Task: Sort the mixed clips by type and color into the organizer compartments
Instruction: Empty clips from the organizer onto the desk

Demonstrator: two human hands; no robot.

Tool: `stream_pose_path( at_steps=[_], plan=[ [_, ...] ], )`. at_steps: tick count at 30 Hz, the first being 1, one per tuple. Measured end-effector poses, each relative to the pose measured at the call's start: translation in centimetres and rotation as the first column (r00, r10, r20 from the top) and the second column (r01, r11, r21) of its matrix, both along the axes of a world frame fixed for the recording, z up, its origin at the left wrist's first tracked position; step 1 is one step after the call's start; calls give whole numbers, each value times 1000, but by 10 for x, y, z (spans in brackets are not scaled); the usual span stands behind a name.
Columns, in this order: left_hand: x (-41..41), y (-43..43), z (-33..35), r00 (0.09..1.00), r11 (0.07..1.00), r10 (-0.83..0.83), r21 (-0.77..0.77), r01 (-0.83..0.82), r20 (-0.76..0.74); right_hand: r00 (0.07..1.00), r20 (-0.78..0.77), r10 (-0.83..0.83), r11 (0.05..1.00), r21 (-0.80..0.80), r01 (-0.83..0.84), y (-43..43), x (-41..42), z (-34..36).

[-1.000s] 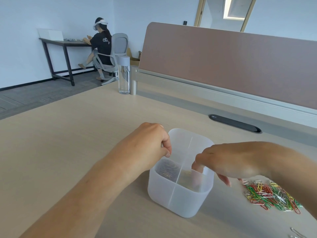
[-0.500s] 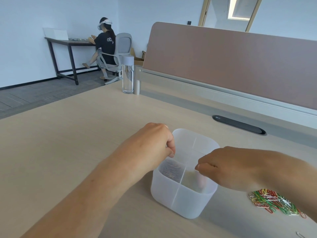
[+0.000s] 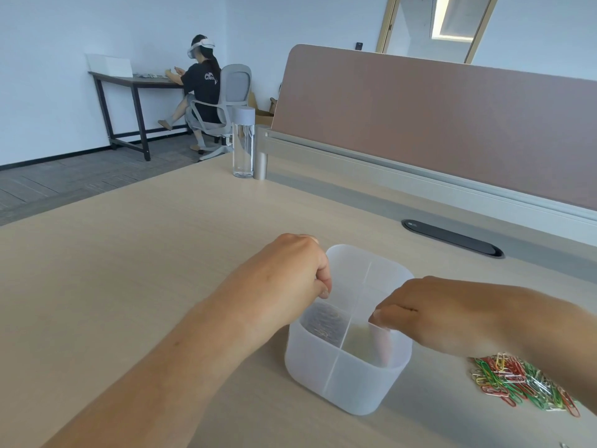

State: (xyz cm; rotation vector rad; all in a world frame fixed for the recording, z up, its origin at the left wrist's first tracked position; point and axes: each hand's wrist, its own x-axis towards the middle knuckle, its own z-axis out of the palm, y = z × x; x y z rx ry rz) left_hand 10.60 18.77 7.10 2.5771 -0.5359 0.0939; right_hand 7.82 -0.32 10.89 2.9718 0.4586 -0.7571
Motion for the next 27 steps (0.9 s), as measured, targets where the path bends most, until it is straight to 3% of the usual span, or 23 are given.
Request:
stream_pose_path(
  at_steps=[11, 18, 27],
  plan=[
    [0, 0, 0, 1000, 1000, 0, 7, 0, -2, 1000, 19, 19, 1000, 10, -19, -3, -3, 0],
    [1, 0, 0, 1000, 1000, -5, 21, 6, -10, 998, -58, -12, 992, 128, 19, -8, -8, 14],
    [2, -1, 0, 999, 999, -26, 25, 27, -20, 990, -100, 99, 969, 237, -73, -26, -6, 25]
  ],
)
